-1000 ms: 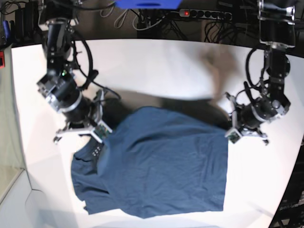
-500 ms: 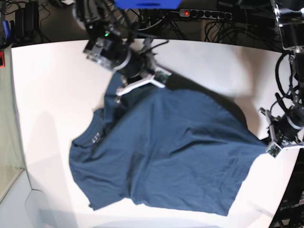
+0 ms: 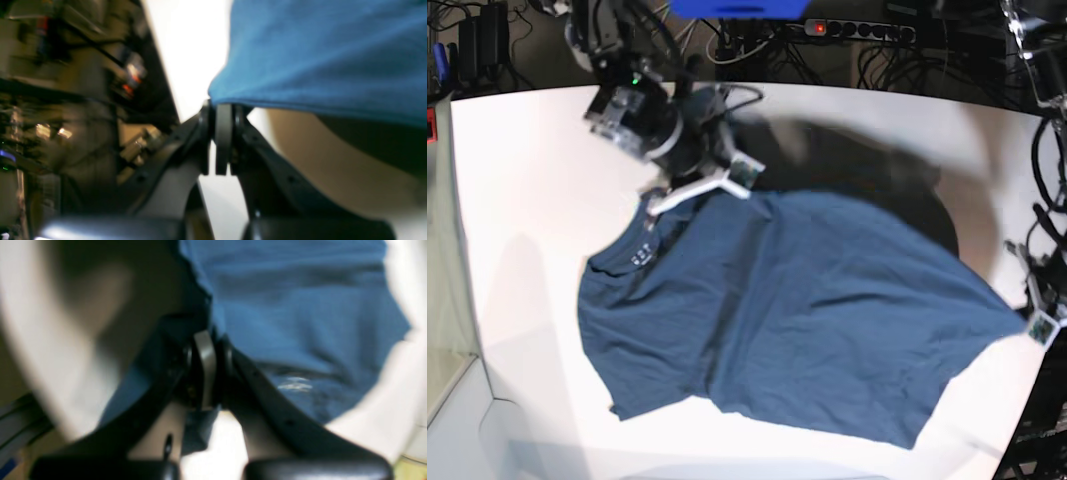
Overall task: Layout the t-shirt on the table in an organized manner, then fold the t-shirt properly
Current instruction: 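Drag the shirt with both grippers and lift it again, then lay the shirt down with both grippers and release it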
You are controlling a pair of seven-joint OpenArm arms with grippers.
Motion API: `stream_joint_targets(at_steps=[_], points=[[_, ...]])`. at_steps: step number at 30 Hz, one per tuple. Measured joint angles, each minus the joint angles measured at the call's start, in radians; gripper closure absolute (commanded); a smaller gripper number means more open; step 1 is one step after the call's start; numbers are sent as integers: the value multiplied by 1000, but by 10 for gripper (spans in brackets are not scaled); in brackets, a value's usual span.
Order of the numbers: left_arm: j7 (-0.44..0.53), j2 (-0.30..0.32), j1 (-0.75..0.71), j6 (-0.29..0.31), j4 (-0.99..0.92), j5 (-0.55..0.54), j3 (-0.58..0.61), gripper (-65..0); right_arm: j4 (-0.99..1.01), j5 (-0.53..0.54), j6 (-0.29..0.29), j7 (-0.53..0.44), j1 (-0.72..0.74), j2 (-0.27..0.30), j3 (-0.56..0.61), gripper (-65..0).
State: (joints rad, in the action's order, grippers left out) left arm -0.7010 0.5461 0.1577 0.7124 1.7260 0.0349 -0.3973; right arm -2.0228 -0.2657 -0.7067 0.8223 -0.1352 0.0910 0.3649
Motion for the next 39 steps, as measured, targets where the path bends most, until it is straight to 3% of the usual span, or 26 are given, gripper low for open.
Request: stream_joint_targets(at_steps=[2, 10, 13, 15, 30, 39], points=[[31, -10, 56, -3, 50, -10, -1, -4, -8, 11, 0, -13, 56, 3, -62, 0], [5, -51, 236, -3, 121, -7, 21, -4, -11, 7, 0, -12, 335, 0, -312, 0], [-85, -58, 272, 8, 132, 6, 34, -4, -13, 14, -4, -18, 403, -3, -397, 0], [-79, -68, 311, 10, 129, -7, 41, -4, -12, 10, -6, -7, 461, -2, -452, 0], [-85, -260, 460, -2, 211, 9, 39, -4, -18, 2, -3, -14, 861, 23, -463, 0], [-85, -283, 549, -5, 279, 6, 39, -4, -19, 1, -4, -224, 885, 22, -463, 0]])
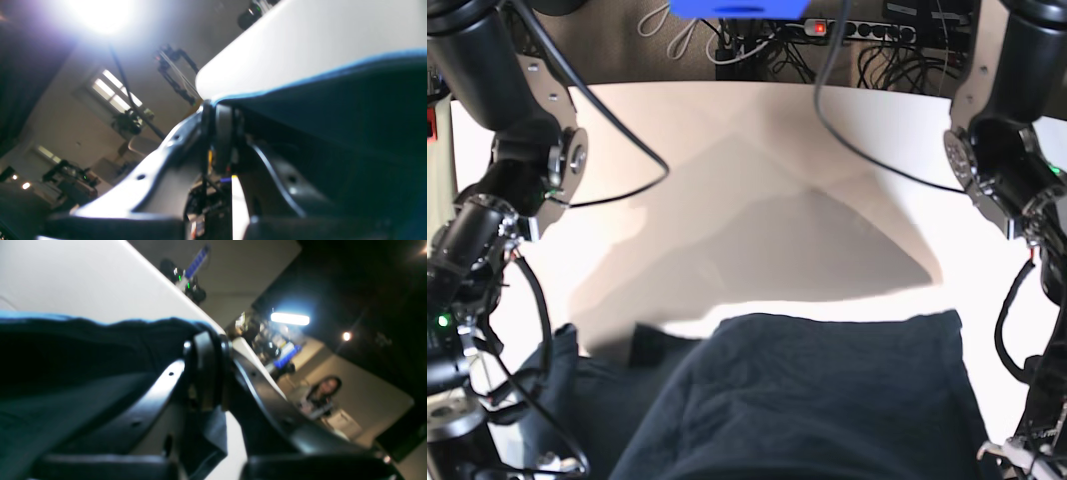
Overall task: Layout the t-shirt on the table in an organized manner, then fold the t-shirt properly
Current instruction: 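Lay the shirt down with both grippers and release it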
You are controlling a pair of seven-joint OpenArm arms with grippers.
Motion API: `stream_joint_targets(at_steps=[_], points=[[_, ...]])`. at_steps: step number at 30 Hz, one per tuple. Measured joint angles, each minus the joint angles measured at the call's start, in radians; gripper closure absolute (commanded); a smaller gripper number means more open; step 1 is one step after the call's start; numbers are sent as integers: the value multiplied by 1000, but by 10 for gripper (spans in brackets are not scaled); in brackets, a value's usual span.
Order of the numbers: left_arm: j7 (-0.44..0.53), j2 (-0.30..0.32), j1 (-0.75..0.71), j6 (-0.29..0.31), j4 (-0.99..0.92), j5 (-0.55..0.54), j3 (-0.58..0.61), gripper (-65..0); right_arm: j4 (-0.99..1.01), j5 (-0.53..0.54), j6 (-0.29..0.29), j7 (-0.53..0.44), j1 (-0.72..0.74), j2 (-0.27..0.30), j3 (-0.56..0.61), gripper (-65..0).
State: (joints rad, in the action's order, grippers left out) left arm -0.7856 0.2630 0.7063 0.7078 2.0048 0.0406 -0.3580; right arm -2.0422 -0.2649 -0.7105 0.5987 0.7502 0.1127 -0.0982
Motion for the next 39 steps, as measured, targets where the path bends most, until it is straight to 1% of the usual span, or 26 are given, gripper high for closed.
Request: stream_joint_targets(at_steps=[5, 6, 8, 12, 17, 19, 21, 22, 25, 28, 30, 32, 34, 39], points=[[3, -5, 13, 0, 12, -8, 0, -4, 0, 0, 0, -103, 4, 0, -2, 0], [3, -19, 21, 0, 12, -6, -1, -4, 0, 0, 0, -119, 6, 0, -8, 0], [4, -48, 32, 0, 12, 0, -5, -4, 1, 10, -1, -180, 6, -3, -53, 0], [3, -72, 32, 0, 12, 3, -5, -4, 1, -1, 0, -193, 31, 3, -116, 0], [3, -129, 34, 0, 12, 0, -1, -4, 2, 2, -2, -193, 61, -5, -166, 0], [1, -166, 46, 0, 12, -1, -5, -4, 3, 22, 0, -193, 89, -3, -174, 0], [4, -211, 51, 0, 12, 1, -6, -4, 3, 84, 1, -200, 99, 2, -174, 0], [4, -230, 50, 0, 12, 0, -3, -4, 2, 98, 0, -207, 99, 1, -172, 0], [4, -270, 32, 0, 12, 0, -3, -4, 3, 96, 0, -200, 89, 0, -171, 0], [26, -280, -33, 0, 12, 0, -8, -4, 3, 98, 0, -203, 32, 0, -171, 0], [81, -280, -85, 0, 10, 5, -10, -4, 8, 89, -1, -219, -13, 0, -171, 0], [122, -279, -127, -3, 9, 2, -6, -4, 10, 90, 0, -262, -50, 0, -172, 0], [134, -280, -155, 0, 3, 4, -4, -4, 21, 98, 0, -301, -79, 0, -172, 0], [143, -279, -160, 0, -55, 7, -7, -4, 98, 94, 0, -309, -85, 1, -172, 0]])
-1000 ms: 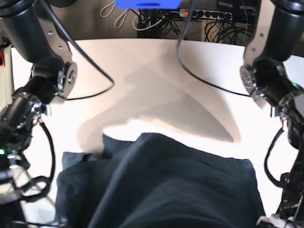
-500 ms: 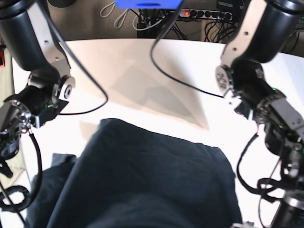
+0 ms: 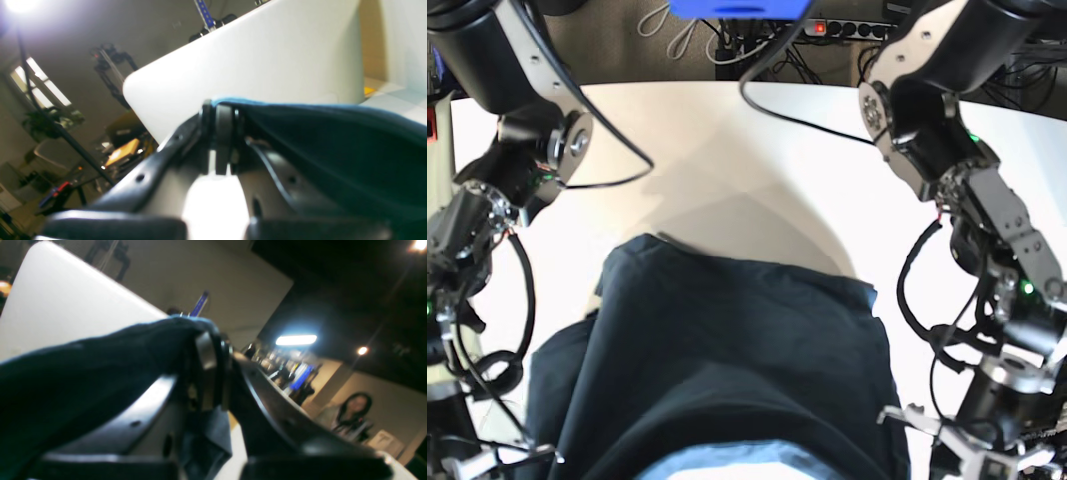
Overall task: Layout the t-shirt on the table in an organized manner, then fold the t-shirt properly
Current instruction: 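Lay the shirt down with both grippers and release it, then grasp opposite edges of the shirt with both grippers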
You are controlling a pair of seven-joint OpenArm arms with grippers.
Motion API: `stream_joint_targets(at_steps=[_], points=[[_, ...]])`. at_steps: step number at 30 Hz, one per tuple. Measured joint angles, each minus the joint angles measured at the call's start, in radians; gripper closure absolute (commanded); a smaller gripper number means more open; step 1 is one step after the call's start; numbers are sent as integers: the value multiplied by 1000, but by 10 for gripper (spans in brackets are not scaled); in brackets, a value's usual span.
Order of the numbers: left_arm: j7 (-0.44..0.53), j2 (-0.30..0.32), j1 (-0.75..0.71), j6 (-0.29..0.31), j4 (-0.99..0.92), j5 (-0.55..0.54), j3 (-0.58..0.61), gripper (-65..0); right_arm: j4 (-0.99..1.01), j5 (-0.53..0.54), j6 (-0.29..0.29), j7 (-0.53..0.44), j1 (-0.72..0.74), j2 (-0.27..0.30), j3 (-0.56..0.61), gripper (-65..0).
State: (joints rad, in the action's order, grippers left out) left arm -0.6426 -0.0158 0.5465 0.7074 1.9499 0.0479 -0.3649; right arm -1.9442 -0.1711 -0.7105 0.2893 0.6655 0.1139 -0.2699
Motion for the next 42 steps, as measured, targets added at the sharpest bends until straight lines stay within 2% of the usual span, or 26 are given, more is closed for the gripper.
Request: stream_joint_targets(at_steps=[4, 14, 17, 20, 22, 25, 28, 29, 30, 31, 33, 34, 36, 38, 40, 42], points=[[-5, 34, 24, 2, -159, 4, 5, -4, 155, -4, 0, 9, 53, 0, 2, 0], [-4, 37, 235, -4, -673, 154, 0, -8, 760, -13, 8, 14, 303, 3, 3, 0], [11, 36, 309, -2, -858, 200, 0, -16, 920, 0, 4, -3, 361, 26, 14, -8], [21, 63, 400, -5, -1089, 231, -3, -87, 1138, -39, 11, 2, 426, 61, 55, -127], [48, 89, 459, -8, -1265, 240, -6, -179, 1269, -81, 12, 9, 451, 78, 99, -255], [42, 105, 537, -6, -1481, 241, -21, -274, 1348, -90, 10, 34, 438, 83, 141, -407], [56, 135, 579, -4, -1584, 196, -129, -319, 1349, -94, 9, 61, 426, 82, 161, -504], [58, 149, 587, -41, -1598, 167, -174, -320, 1346, -88, 8, 62, 426, 87, 161, -517], [70, 158, 592, -96, -1596, 126, -224, -321, 1334, -84, 8, 66, 421, 95, 161, -523], [74, 175, 598, -110, -1595, 89, -272, -321, 1308, -84, 9, 83, 414, 103, 160, -523], [57, 212, 598, -98, -1592, 31, -332, -322, 1211, -91, 12, 137, 377, 116, 157, -523], [14, 233, 585, -97, -1584, 1, -342, -324, 1129, -84, 11, 166, 340, 116, 157, -523], [-91, 269, 530, -69, -1579, -45, -343, -324, 917, -79, 8, 224, 228, 136, 148, -523], [-139, 296, 431, -51, -1578, -52, -325, -324, 698, -74, 10, 258, 71, 157, 122, -523], [-155, 295, 304, -27, -1528, -72, -301, -324, 543, -96, 11, 280, -74, 169, 114, -523], [-180, 272, 185, -24, -1419, -105, -279, -324, 434, -89, 7, 282, -210, 154, 119, -523]])
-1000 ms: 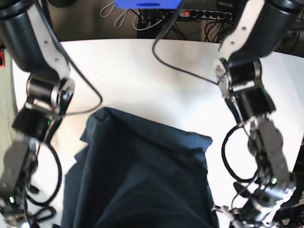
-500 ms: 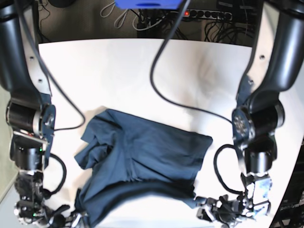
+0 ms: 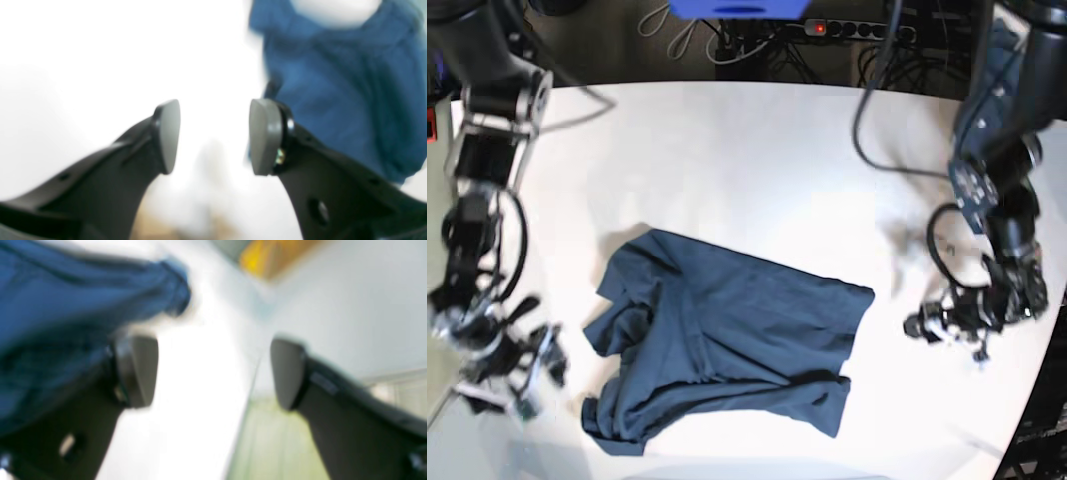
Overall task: Layout the t-shirt on the table in an organized manner, then fold the t-shirt properly
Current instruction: 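Grasp opposite edges of the shirt with both grippers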
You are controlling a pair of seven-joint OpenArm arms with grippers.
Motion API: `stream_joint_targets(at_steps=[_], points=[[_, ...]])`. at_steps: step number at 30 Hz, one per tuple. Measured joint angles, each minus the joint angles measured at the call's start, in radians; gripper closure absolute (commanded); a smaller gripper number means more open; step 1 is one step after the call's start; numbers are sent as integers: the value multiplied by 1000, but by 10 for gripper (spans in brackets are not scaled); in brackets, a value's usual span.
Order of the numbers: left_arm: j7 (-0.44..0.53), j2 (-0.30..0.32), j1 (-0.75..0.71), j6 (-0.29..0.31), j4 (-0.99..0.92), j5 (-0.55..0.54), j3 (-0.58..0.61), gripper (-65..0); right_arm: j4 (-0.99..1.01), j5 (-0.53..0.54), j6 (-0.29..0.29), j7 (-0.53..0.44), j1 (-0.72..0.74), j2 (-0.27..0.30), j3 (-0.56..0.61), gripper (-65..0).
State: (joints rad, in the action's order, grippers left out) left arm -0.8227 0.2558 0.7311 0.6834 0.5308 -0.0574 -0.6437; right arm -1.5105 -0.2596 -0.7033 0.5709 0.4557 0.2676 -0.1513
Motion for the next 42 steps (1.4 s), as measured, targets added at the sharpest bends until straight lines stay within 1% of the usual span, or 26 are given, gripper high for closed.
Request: stream_joint_targets(at_steps=[2, 4, 5, 8, 10, 11, 13, 14, 15, 16, 17, 20, 22, 25, 27, 28, 32, 35, 37, 39, 40, 41, 42], points=[[20, -37, -97, 0, 146, -61, 17, -324, -97, 15, -11, -7, -104, -13, 9, -523], [29, -64, -168, 9, 278, -80, 50, -324, -148, 13, -4, -14, -166, -15, 4, -523], [38, -74, -202, 12, 332, -80, 71, -324, -165, 6, -3, -10, -193, -25, -3, -523], [32, -105, -310, 2, 440, -63, 136, -324, -193, 14, -7, -10, -278, -87, -55, -523], [19, -125, -359, 6, 462, -63, 187, -324, -189, 5, -7, 6, -304, -120, -79, -523], [42, -132, -375, 10, 465, -69, 212, -324, -189, 6, -6, 5, -314, -132, -88, -523], [30, -131, -375, 16, 467, -66, 242, -324, -195, 10, -5, -10, -330, -142, -89, -523], [39, -129, -375, 12, 472, -71, 247, -324, -200, 13, -3, -18, -344, -146, -89, -523], [42, -127, -376, -14, 474, -80, 247, -325, -200, 10, -3, -16, -360, -147, -89, -523], [47, -126, -378, -56, 474, -78, 250, -325, -200, 10, -4, -10, -376, -147, -89, -523], [63, -123, -382, -84, 473, -70, 251, -325, -200, 9, -4, -10, -395, -149, -89, -523], [102, -121, -390, -101, 473, -64, 248, -325, -194, 5, -6, 3, -429, -162, -90, -523], [110, -126, -387, -101, 473, -67, 249, -325, -197, 7, -6, -16, -438, -169, -90, -523], [121, -143, -378, -108, 469, -68, 249, -325, -197, 8, -6, -14, -452, -171, -89, -523], [125, -154, -360, -108, 436, -68, 249, -325, -197, 8, -6, -6, -457, -171, -89, -523], [143, -159, -349, -108, 409, -65, 249, -325, -197, 8, -6, -6, -457, -171, -89, -523], [274, -161, -291, -108, 264, -50, 249, -325, -198, 9, -6, -6, -460, -172, -89, -523], [422, -153, -246, -103, 128, -22, 246, -325, -198, 8, -6, -5, -474, -174, -89, -523], [481, -153, -225, -103, 68, -14, 246, -325, -198, 8, -6, -6, -478, -174, -89, -523], [496, -154, -205, -103, 33, 1, 246, -319, -198, 9, -6, -6, -478, -174, -89, -523], [500, -154, -201, -103, 23, 5, 246, -305, -198, 8, -6, -6, -476, -174, -89, -523], [504, -154, -200, -104, 22, 9, 246, -273, -198, 9, -6, -7, -476, -174, -89, -523], [507, -154, -201, -104, 21, 13, 246, -212, -198, 8, -6, -6, -476, -174, -89, -523]])
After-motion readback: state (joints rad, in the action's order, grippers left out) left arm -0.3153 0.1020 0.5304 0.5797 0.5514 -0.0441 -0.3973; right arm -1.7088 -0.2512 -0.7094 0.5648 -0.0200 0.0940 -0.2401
